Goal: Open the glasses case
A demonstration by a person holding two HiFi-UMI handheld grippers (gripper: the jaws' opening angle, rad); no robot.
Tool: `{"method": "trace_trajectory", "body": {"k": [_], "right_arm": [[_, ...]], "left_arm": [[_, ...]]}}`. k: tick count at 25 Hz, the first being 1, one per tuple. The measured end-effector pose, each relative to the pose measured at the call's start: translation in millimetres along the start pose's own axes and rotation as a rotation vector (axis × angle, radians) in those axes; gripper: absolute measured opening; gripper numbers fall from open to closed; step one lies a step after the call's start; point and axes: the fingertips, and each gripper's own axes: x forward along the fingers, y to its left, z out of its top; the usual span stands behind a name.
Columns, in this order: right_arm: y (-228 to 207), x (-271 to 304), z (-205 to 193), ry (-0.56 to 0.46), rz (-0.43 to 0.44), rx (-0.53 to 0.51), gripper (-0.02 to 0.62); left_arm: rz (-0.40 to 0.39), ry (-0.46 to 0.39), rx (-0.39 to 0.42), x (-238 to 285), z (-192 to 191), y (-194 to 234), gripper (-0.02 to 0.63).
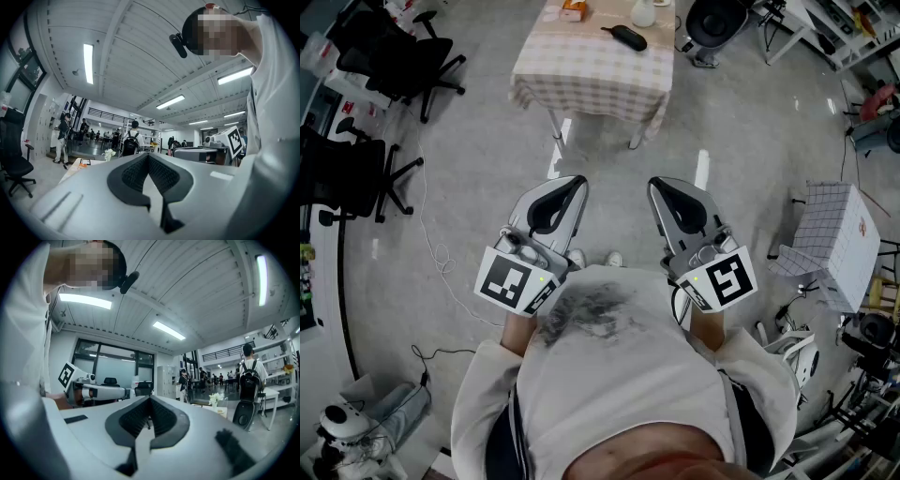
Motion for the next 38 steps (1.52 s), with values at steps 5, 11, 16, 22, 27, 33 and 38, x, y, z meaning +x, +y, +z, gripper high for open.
{"method": "trace_trajectory", "body": {"k": [5, 11, 16, 22, 27, 33, 38], "right_arm": [[-8.6, -1.2, -2.9, 0.000, -0.020, -0.004, 0.015], [-19.2, -12.6, -3.3, -0.012, -0.074, 0.017, 0.016], [-23.1, -23.9, -10.4, 0.005, -0.056, 0.011, 0.017], [-31.2, -26.8, -18.6, 0.018, -0.028, 0.033, 0.017], [-44.5, -12.2, -20.6, 0.019, -0.013, 0.035, 0.017], [-66.1, 18.0, -29.9, 0.048, -0.040, 0.046, 0.017], [-85.3, 51.7, -31.9, 0.067, -0.076, 0.053, 0.017]], "left_arm": [[0.000, 0.007, 0.005, 9.4, -6.3, 0.3, 0.002], [0.000, 0.008, 0.000, 13.8, -6.4, -5.1, 0.002], [0.022, 0.007, -0.038, 17.1, -14.1, -18.4, 0.002], [0.038, 0.031, -0.069, 24.6, -26.7, -27.1, 0.002], [0.040, 0.032, -0.065, 40.5, -26.5, -12.7, 0.002], [0.019, 0.020, -0.071, 64.3, -26.8, 19.8, 0.002], [-0.022, 0.019, -0.075, 88.5, -21.8, 56.1, 0.002]]}}
